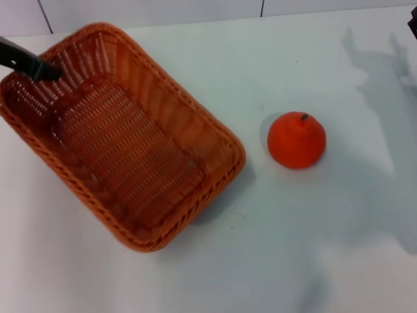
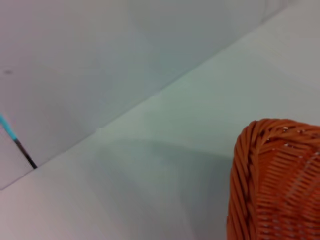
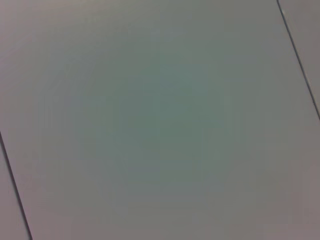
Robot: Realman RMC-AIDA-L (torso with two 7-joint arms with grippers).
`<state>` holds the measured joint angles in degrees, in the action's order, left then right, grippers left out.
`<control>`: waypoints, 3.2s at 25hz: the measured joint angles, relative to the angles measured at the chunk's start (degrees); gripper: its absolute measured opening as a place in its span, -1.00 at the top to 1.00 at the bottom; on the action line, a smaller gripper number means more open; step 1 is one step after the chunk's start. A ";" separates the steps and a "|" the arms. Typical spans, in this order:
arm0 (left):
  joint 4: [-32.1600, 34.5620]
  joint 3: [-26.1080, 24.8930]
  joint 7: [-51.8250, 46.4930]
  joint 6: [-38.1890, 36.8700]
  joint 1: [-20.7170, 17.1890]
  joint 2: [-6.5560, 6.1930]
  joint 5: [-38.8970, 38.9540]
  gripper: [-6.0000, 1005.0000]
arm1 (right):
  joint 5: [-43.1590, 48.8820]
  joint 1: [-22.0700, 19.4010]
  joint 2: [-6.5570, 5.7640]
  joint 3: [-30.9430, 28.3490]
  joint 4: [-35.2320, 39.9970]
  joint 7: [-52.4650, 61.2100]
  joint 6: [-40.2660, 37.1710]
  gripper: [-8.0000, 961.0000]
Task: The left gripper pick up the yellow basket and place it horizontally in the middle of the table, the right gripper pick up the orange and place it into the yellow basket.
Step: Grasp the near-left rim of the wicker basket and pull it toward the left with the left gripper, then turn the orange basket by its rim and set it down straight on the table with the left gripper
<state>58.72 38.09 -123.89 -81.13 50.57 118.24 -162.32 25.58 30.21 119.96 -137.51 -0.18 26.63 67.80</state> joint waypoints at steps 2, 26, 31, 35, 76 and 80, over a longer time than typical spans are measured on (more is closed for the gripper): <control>1.35 -1.51 -1.40 -0.77 -0.04 0.16 0.51 0.48 | 0.00 0.08 0.00 0.08 0.00 0.00 0.00 -0.96; 4.78 -18.77 -15.49 0.61 -10.31 0.11 21.50 0.63 | -0.01 0.52 0.10 0.00 -0.17 0.00 -1.43 -0.96; 4.83 -20.44 -16.32 1.41 -16.32 3.24 31.61 0.61 | 0.00 0.55 0.09 -0.03 -0.20 0.00 -1.46 -0.96; 4.71 -20.15 -16.87 2.86 -19.37 5.54 37.22 0.59 | -0.01 0.64 0.09 -0.04 -0.64 0.00 -2.05 -0.96; -12.23 -1.58 -9.17 17.66 -26.36 6.30 48.36 0.41 | 0.00 0.90 -0.08 -0.03 -2.19 -0.53 -6.70 -0.96; -12.58 -0.41 -8.67 17.43 -26.55 6.30 48.86 0.39 | 0.00 0.89 -0.08 -0.03 -2.16 -0.53 -6.72 -0.96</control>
<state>46.14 37.69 -132.56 -63.69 24.02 124.54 -113.45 25.58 31.10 119.88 -137.55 -2.33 26.10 61.08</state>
